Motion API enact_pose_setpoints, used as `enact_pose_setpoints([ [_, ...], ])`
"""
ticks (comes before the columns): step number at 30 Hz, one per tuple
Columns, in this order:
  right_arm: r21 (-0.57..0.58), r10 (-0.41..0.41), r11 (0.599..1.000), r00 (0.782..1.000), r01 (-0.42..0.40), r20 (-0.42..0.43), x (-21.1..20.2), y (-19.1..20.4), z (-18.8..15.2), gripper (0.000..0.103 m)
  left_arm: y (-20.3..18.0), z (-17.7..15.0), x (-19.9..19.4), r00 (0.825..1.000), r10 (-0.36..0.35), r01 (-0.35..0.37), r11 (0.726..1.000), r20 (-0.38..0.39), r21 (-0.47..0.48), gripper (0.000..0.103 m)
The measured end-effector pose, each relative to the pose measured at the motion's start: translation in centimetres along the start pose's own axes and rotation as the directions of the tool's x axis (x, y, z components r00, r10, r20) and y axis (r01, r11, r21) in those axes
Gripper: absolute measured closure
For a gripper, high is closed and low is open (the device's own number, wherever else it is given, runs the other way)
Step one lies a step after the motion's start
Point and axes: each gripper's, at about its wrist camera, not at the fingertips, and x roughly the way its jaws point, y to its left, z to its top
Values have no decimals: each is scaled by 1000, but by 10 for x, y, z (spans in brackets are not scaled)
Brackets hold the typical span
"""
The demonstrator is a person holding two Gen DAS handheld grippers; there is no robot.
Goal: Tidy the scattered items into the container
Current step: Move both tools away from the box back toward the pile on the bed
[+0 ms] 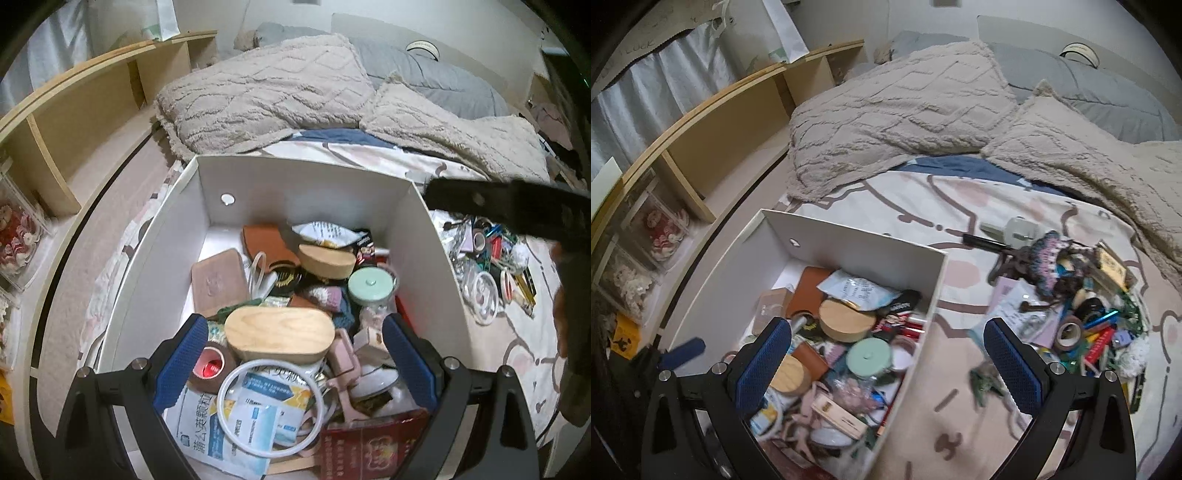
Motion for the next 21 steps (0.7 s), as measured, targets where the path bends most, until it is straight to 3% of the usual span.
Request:
enact_pose_setpoints([
  [21,83,-66,995,994,59,86,-60,-88,-23,0,-73,32,-22,991,-51,50,999,120,12,7],
])
